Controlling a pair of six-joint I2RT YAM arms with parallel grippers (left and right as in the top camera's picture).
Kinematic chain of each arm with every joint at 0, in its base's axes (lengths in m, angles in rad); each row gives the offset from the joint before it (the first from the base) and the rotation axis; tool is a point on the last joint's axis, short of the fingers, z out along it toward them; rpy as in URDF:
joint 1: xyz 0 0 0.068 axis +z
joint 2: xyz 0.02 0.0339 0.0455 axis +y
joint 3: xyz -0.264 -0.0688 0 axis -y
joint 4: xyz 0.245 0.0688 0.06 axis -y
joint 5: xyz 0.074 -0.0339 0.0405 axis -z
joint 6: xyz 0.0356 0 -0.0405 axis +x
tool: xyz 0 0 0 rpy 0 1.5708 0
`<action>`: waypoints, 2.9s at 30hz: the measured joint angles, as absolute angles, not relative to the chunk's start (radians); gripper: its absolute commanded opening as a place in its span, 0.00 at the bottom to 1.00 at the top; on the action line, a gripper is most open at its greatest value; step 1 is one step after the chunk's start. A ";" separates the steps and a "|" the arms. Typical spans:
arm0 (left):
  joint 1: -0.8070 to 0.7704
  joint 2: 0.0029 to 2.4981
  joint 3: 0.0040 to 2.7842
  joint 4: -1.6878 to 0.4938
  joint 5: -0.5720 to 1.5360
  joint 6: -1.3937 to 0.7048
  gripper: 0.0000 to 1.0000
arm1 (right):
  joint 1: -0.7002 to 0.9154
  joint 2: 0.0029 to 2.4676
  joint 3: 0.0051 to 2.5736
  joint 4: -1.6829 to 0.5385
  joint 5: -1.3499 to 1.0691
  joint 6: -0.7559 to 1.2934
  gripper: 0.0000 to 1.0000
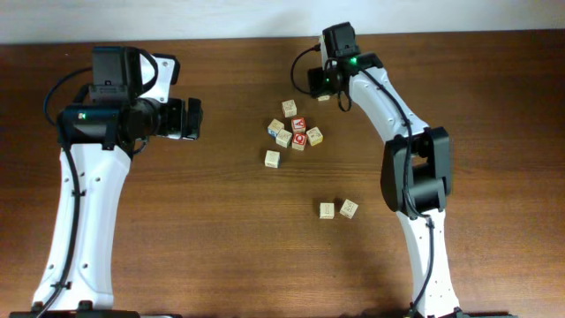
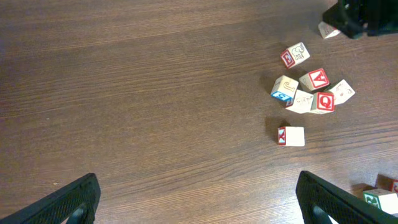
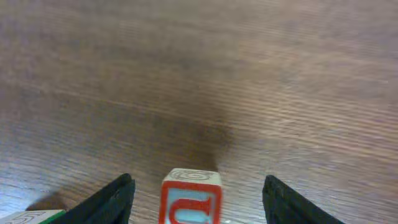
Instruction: Rotate 3 blocks
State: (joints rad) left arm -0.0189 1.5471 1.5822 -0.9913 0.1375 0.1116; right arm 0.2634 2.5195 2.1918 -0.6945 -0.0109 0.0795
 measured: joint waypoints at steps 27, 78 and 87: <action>-0.019 1.548 1.582 -0.931 0.138 0.108 0.99 | 0.627 2.000 1.452 -1.032 -0.173 0.506 0.33; -0.019 1.548 1.583 -0.976 0.134 0.108 0.99 | 0.361 1.705 1.144 -0.990 -0.208 0.357 0.45; -0.019 1.548 1.583 -0.984 0.134 0.108 0.99 | 0.261 1.728 1.092 -0.756 -0.134 0.162 0.11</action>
